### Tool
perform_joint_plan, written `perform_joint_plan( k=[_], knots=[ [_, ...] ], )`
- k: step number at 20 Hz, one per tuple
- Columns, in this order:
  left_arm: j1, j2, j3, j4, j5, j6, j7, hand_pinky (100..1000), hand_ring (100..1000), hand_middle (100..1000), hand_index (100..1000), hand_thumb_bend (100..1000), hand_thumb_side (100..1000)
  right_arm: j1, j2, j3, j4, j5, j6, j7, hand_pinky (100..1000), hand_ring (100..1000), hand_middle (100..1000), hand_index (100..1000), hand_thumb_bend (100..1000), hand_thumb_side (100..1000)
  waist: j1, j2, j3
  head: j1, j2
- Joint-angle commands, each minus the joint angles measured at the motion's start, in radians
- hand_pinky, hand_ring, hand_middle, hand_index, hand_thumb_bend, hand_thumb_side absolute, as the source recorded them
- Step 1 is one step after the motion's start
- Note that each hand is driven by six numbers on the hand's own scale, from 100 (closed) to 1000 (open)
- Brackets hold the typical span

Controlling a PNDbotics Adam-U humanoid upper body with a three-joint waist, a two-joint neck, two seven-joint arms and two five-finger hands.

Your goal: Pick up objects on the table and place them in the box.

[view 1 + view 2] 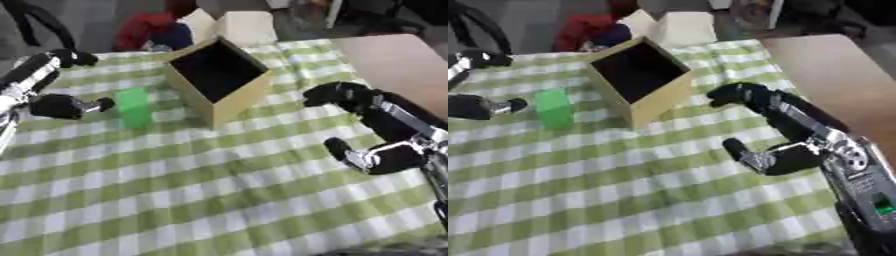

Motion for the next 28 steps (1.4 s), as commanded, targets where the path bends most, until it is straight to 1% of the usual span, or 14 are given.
perform_joint_plan(
  k=[1, 11, 17, 28],
  knots=[
    [-0.034, 0.003, 0.008, 0.030, -0.028, -0.014, -0.001, 951, 895, 781, 865, 602, 413, -0.009, -0.016, -0.006, -0.014, 0.001, -0.003, 0.004, 966, 860, 861, 835, 194, 227, -0.002, -0.015, -0.002, 0.002, 0.005],
    [-0.076, -0.053, 0.008, 0.143, -0.088, -0.046, 0.014, 957, 901, 790, 868, 669, 479, -0.011, -0.015, -0.003, -0.013, 0.000, -0.004, 0.009, 967, 860, 861, 835, 192, 231, -0.002, -0.014, -0.009, 0.003, 0.007],
    [-0.093, -0.073, 0.007, 0.185, -0.119, -0.061, 0.021, 953, 899, 790, 868, 673, 477, -0.012, -0.014, -0.001, -0.013, -0.001, -0.003, 0.011, 967, 860, 861, 835, 191, 232, 0.000, -0.014, -0.013, 0.001, 0.010],
    [-0.119, -0.105, 0.014, 0.253, -0.202, -0.078, 0.068, 936, 888, 781, 863, 667, 448, -0.013, -0.013, 0.002, -0.014, -0.003, -0.002, 0.016, 967, 860, 861, 835, 191, 234, 0.001, -0.014, -0.023, 0.004, 0.013]
  ],
)
